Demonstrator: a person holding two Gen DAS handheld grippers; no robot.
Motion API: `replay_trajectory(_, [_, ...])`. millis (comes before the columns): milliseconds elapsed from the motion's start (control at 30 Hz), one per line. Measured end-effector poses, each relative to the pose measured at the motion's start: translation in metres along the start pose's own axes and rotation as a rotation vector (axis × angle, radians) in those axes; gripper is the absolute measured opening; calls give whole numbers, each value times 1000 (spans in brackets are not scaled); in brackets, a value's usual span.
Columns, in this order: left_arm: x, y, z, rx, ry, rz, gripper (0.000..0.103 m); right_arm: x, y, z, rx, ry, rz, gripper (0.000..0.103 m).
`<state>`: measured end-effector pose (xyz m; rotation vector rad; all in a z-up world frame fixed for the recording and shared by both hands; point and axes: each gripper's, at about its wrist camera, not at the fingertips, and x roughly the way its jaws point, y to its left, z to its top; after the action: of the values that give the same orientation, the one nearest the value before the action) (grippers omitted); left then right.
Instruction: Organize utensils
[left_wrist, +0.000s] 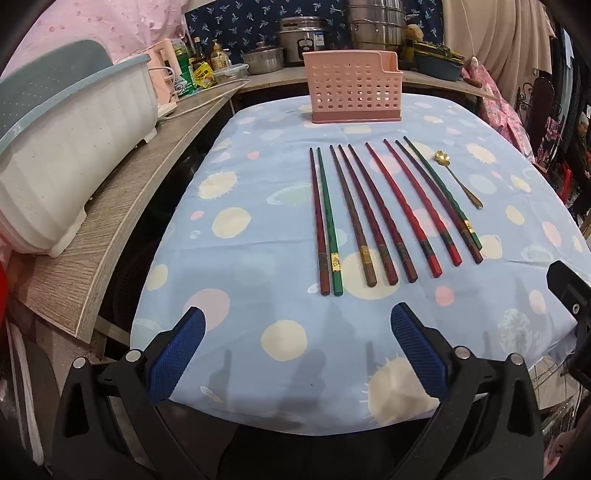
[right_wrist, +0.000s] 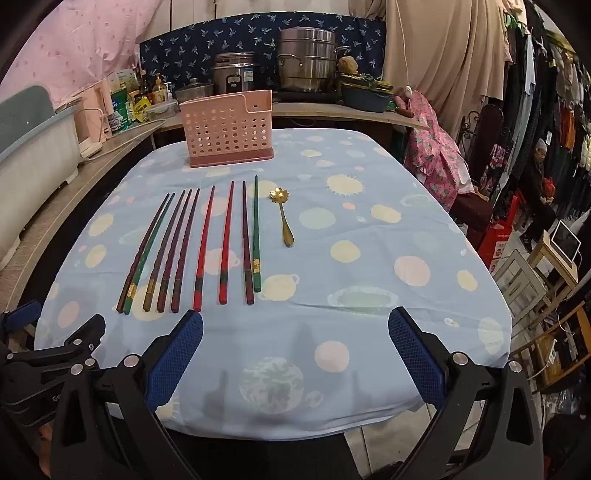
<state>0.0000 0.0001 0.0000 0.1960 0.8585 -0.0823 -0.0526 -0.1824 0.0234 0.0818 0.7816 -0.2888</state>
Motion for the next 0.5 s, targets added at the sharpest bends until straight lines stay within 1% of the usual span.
replay_trajectory(500, [4, -1, -1, -11, 21, -1, 96, 0, 3, 0, -5, 2, -2, 96])
